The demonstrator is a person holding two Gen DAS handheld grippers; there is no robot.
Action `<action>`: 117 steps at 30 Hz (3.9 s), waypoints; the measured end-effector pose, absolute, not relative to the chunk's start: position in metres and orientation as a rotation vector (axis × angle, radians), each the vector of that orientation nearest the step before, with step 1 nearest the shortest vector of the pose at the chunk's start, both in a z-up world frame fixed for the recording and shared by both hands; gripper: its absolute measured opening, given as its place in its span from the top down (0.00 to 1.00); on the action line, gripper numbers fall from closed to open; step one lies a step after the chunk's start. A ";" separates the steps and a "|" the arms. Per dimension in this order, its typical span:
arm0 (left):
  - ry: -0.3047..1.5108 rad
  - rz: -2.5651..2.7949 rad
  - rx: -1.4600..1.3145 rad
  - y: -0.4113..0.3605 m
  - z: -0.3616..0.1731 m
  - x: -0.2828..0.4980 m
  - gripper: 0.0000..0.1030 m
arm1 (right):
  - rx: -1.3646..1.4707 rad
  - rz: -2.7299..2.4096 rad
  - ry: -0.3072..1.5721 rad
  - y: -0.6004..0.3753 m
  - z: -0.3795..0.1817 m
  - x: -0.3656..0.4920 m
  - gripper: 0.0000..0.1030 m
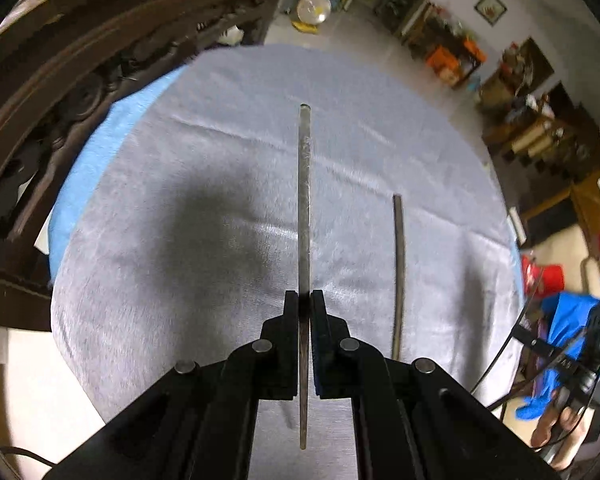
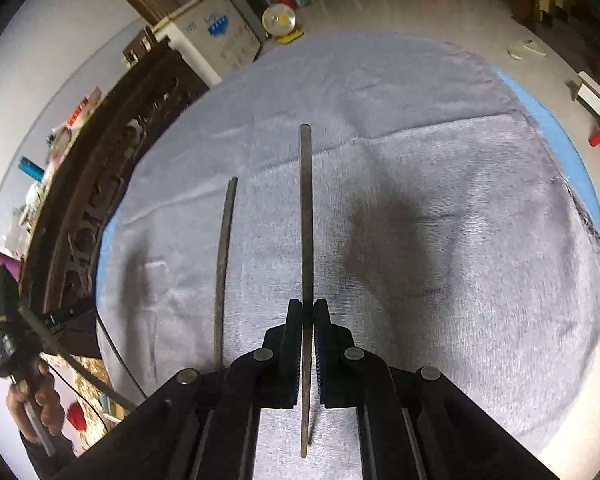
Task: Organize utensils
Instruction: 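Lift both chopsticks with both tools and carry them over the black holder, then lower both chopsticks into the black holder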
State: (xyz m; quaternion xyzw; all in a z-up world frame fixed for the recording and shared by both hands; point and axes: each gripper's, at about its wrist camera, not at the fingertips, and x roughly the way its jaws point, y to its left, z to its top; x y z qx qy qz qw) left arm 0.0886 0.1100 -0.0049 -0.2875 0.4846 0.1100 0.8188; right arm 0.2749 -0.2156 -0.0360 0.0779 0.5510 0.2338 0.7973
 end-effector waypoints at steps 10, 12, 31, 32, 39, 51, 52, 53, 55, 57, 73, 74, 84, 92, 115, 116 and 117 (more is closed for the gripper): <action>0.800 0.253 -0.722 0.106 0.031 0.041 0.95 | 0.344 0.513 1.016 -0.246 0.005 0.243 0.94; 0.758 0.251 -0.743 0.105 0.038 0.033 0.95 | 0.368 0.522 0.975 -0.249 0.014 0.234 0.94; 0.564 0.194 -0.771 0.061 0.057 0.023 0.95 | 0.440 0.597 0.721 -0.244 0.067 0.157 0.94; 0.562 0.189 -0.767 0.059 0.056 0.024 0.95 | 0.442 0.604 0.714 -0.242 0.066 0.154 0.94; 0.536 0.189 -0.710 0.037 0.049 0.031 0.95 | 0.367 0.595 0.678 -0.223 0.059 0.138 0.94; 0.538 0.197 -0.582 0.003 0.032 0.033 0.95 | 0.262 0.579 0.664 -0.205 0.044 0.120 0.94; 0.542 0.196 -0.578 0.001 0.031 0.033 0.95 | 0.257 0.580 0.666 -0.204 0.043 0.120 0.94; 0.547 0.194 -0.572 -0.001 0.029 0.033 0.95 | 0.253 0.582 0.670 -0.204 0.042 0.119 0.94; 0.553 0.195 -0.560 -0.003 0.027 0.033 0.95 | 0.248 0.583 0.675 -0.203 0.039 0.118 0.93; 0.561 0.193 -0.554 -0.006 0.024 0.031 0.95 | 0.242 0.585 0.684 -0.202 0.035 0.116 0.93; 0.613 0.159 -0.480 -0.027 0.011 0.029 0.95 | 0.196 0.603 0.720 -0.193 0.020 0.100 0.93; 0.616 0.158 -0.478 -0.028 0.010 0.029 0.95 | 0.192 0.603 0.722 -0.193 0.019 0.099 0.93; 0.646 0.147 -0.469 -0.034 0.005 0.027 0.95 | 0.186 0.605 0.736 -0.193 0.014 0.096 0.93; 0.651 0.137 -0.463 -0.037 0.007 0.024 0.95 | 0.188 0.603 0.735 -0.194 0.013 0.095 0.93; 0.625 0.129 -0.463 -0.033 0.009 0.018 0.95 | 0.156 0.601 0.722 -0.191 0.014 0.088 0.93; 0.625 0.128 -0.462 -0.033 0.009 0.018 0.95 | 0.154 0.604 0.722 -0.191 0.014 0.087 0.93; 0.624 0.126 -0.461 -0.034 0.008 0.017 0.95 | 0.153 0.608 0.721 -0.191 0.014 0.086 0.93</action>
